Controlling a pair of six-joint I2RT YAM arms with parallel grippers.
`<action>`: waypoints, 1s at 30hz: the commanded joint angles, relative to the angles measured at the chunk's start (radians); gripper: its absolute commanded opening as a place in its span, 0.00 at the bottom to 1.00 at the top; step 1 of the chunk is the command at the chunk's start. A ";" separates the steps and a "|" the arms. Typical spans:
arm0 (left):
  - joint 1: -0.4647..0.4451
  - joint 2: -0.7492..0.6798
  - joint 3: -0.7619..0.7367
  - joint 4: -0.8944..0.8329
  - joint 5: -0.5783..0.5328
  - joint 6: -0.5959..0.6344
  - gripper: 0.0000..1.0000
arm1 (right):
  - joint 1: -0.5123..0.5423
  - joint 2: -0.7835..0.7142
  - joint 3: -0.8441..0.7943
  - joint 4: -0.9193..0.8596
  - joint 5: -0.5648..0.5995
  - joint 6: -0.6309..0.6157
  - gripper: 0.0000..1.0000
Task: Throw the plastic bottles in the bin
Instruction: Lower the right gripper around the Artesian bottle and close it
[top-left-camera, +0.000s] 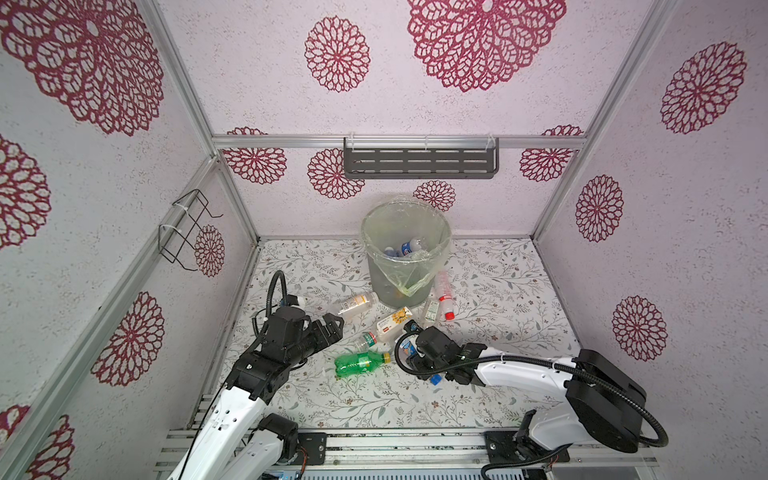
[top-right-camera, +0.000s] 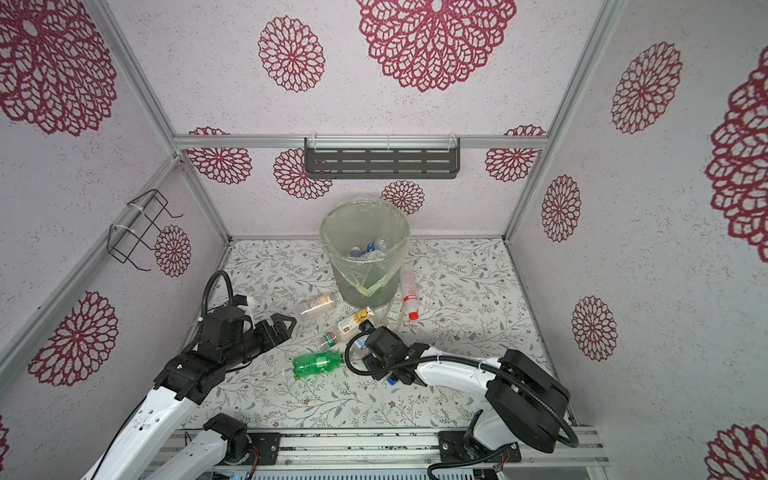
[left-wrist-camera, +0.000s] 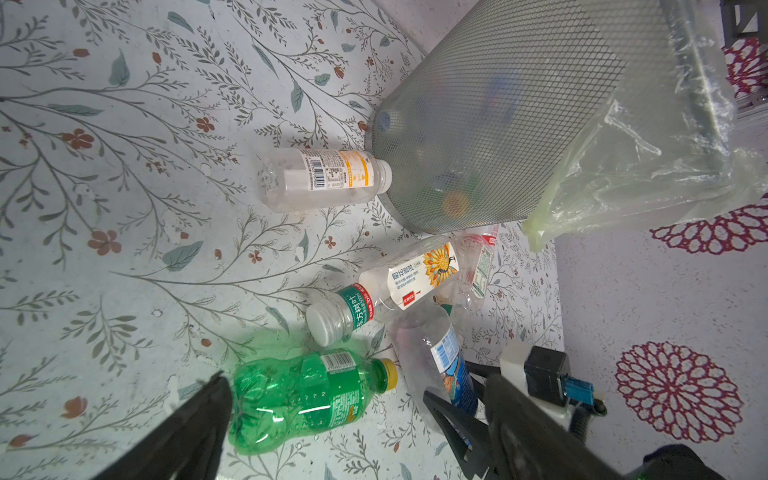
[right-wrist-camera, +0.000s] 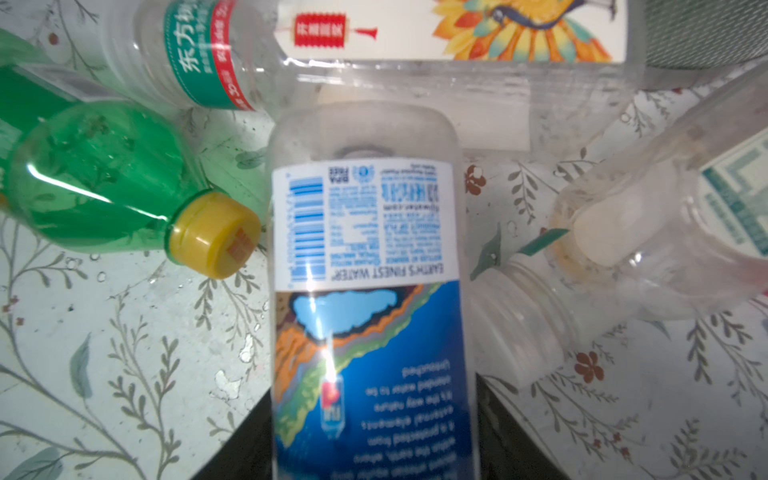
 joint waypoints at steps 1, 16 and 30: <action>0.010 -0.005 -0.012 0.003 -0.010 -0.003 0.97 | 0.008 -0.080 -0.010 0.024 0.000 0.023 0.61; 0.010 -0.010 -0.034 0.023 0.017 -0.025 0.97 | 0.008 -0.209 -0.060 0.059 0.007 0.110 0.61; 0.009 -0.042 -0.033 -0.002 0.018 -0.027 0.97 | 0.006 -0.318 -0.121 0.151 0.003 0.177 0.60</action>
